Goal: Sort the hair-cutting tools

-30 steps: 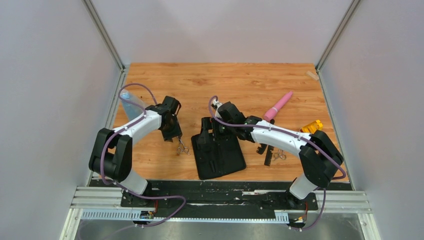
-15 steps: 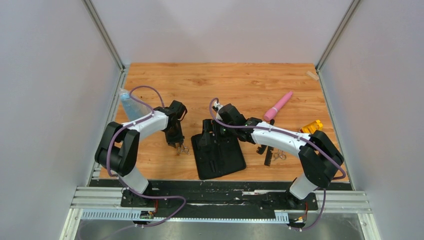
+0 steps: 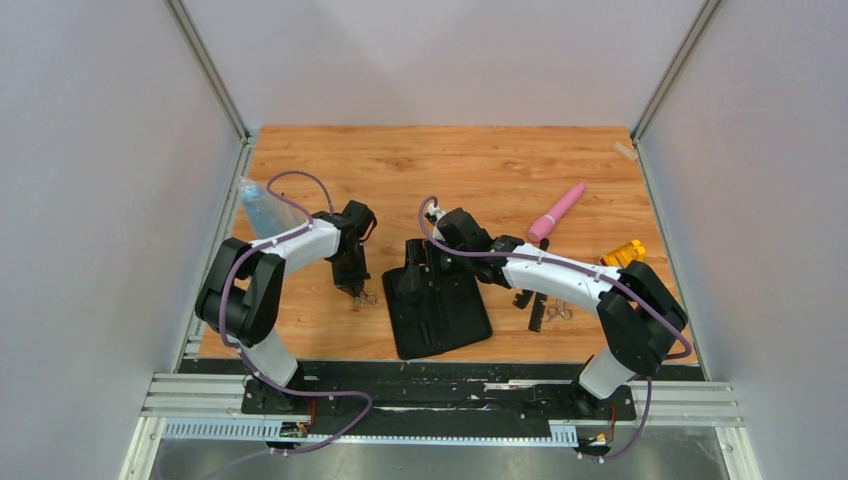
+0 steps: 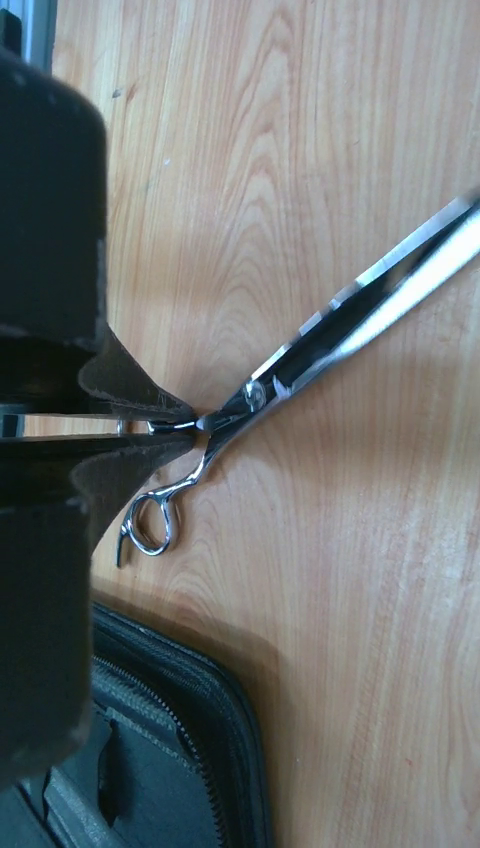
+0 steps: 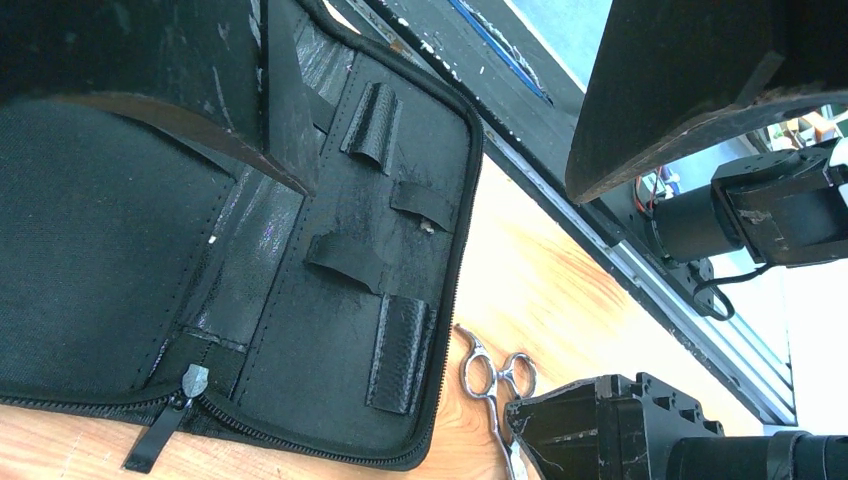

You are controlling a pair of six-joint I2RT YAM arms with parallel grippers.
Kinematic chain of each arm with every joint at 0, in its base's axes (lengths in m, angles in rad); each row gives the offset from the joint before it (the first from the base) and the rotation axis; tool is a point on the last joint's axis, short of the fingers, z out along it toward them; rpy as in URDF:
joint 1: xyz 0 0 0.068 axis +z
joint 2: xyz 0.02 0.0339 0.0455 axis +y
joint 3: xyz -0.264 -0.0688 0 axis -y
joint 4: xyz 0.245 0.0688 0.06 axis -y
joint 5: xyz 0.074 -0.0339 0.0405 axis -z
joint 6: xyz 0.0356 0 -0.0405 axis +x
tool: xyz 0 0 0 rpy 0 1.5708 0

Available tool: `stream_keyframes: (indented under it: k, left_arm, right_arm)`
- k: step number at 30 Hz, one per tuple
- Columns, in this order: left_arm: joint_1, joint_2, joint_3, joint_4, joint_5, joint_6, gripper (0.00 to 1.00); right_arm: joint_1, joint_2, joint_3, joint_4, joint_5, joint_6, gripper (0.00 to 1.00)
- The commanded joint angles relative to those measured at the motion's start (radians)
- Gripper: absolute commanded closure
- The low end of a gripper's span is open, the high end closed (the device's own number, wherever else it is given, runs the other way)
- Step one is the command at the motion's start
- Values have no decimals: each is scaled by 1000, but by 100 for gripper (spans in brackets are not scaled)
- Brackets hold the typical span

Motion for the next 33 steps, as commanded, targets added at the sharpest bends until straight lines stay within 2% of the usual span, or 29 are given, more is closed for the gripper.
stream_keyframes:
  k: [1, 4, 16, 24, 33]
  left_arm:
    - [-18, 5, -42, 54, 44, -21, 92]
    - [-18, -57, -47, 56, 37, -55, 100]
    - [-16, -314, -71, 43, -52, -113, 100]
    - [-16, -439, -34, 50, 19, -103, 100]
    - [-32, -499, -39, 122, 138, -156, 100]
  right_arm:
    - [8, -21, 19, 39, -7, -11, 5]
    - [14, -12, 27, 61, -13, -16, 5]
    - [37, 61, 77, 153, -82, 4, 6]
    - [36, 90, 99, 223, -133, 14, 12]
    - [36, 143, 135, 262, -165, 39, 19]
